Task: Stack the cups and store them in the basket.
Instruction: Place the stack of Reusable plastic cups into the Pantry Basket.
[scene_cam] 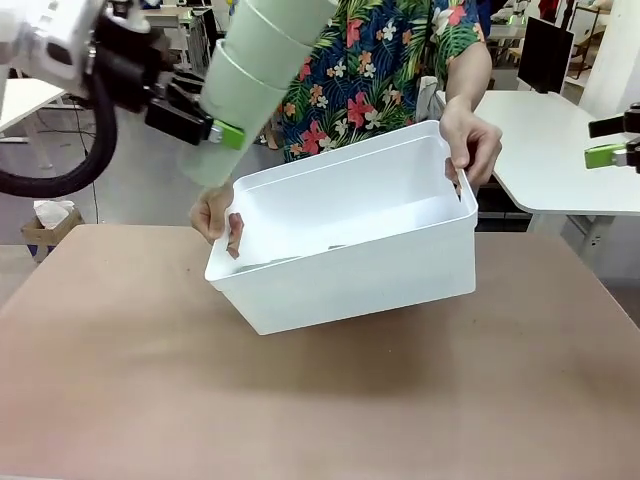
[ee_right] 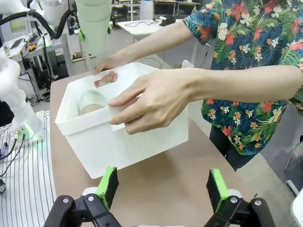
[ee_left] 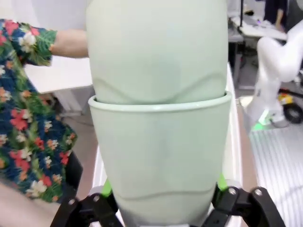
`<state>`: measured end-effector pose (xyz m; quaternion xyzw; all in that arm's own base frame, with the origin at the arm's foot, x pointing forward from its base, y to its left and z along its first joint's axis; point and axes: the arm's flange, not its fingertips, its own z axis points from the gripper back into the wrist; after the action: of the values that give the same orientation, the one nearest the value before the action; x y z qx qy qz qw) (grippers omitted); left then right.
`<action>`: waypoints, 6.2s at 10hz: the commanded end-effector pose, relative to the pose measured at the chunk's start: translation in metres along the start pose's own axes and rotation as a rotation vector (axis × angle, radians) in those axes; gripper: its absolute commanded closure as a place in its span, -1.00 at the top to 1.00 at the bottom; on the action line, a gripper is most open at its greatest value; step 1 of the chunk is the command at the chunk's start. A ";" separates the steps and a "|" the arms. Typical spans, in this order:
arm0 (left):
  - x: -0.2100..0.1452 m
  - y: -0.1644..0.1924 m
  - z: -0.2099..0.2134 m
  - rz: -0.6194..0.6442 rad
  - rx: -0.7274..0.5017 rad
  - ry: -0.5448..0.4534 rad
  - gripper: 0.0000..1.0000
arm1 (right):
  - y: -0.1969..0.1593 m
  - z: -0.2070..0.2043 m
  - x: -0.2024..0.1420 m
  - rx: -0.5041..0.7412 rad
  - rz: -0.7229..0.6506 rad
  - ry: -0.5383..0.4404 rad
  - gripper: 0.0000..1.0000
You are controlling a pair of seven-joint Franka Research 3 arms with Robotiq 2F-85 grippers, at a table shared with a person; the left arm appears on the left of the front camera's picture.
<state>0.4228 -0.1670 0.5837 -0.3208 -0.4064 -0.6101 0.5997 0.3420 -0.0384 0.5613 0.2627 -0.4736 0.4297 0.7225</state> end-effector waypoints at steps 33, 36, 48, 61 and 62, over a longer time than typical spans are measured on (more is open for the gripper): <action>-0.040 0.039 -0.196 0.011 0.077 0.529 1.00 | -0.002 -0.001 0.000 0.000 0.012 -0.025 1.00; -0.014 0.036 -0.147 0.014 0.042 0.478 1.00 | -0.002 -0.001 0.000 0.000 0.012 -0.025 1.00; -0.037 0.024 0.212 0.077 -0.003 0.054 1.00 | -0.002 -0.001 0.000 0.000 0.012 -0.025 1.00; -0.046 0.018 0.221 0.099 0.018 0.081 1.00 | -0.002 -0.001 0.000 0.000 0.012 -0.025 1.00; -0.046 0.018 0.221 0.099 0.018 0.081 1.00 | -0.002 -0.001 0.000 0.000 0.012 -0.025 1.00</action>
<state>0.4254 0.0506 0.6447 -0.3132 -0.3732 -0.5876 0.6460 0.3420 -0.0388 0.5610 0.2614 -0.4717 0.4295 0.7244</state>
